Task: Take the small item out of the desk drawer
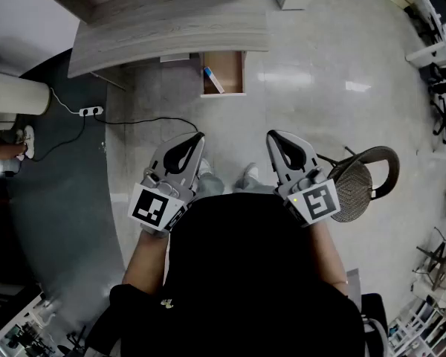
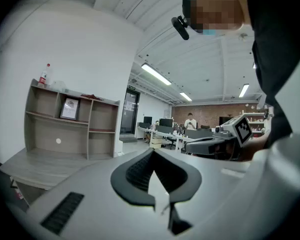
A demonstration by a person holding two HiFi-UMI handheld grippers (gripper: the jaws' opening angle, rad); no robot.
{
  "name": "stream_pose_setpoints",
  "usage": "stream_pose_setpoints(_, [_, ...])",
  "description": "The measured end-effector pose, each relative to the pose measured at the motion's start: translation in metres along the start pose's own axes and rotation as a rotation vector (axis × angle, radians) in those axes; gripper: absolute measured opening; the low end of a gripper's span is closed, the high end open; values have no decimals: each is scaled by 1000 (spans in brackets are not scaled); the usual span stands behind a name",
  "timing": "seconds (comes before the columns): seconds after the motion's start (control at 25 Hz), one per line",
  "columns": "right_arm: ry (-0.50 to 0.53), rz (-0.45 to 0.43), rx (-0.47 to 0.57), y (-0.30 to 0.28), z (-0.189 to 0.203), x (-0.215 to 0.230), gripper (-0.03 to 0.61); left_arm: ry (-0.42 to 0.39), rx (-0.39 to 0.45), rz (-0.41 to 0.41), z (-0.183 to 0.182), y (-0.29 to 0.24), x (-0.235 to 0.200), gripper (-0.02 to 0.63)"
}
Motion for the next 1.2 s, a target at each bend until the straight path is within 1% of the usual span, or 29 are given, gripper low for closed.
stream_pose_setpoints(0.12, [0, 8, -9, -13, -1, -13, -3, 1, 21, 21, -10, 10, -9, 8])
stream_pose_setpoints(0.24, [10, 8, -16, -29, 0, -26, -4, 7, -15, -11, -8, 22, -30, 8])
stream_pose_setpoints(0.36, [17, 16, -28, -47, 2, -38, -5, 28, -27, -27, -7, 31, -54, 8])
stream_pose_setpoints(0.56, [-8, 94, 12, -85, -5, -54, -3, 48, -39, 16, -3, 51, -92, 8])
stream_pose_setpoints(0.76, [21, 142, -18, -110, 4, -64, -3, 86, -86, 17, 13, 62, -127, 8])
stream_pose_setpoints(0.92, [1, 170, -44, -123, 11, -52, -3, 131, -100, 21, 25, 52, -141, 8])
stream_pose_setpoints(1.04, [5, 150, -77, -129, 20, -35, -3, 145, -111, 18, 32, 35, -150, 8])
stream_pose_setpoints(1.2, [-7, 143, -50, -152, 14, 3, -3, 150, -135, -18, 37, 1, -166, 8])
Point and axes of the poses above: the fingertips, and each gripper's own axes: y backward along the fingers, x to its right, z out of its underside, the point moved 1 cm from there along y, backward along the fingers, and after that the axes turned 8 degrees about x, right-handed, at the moved point
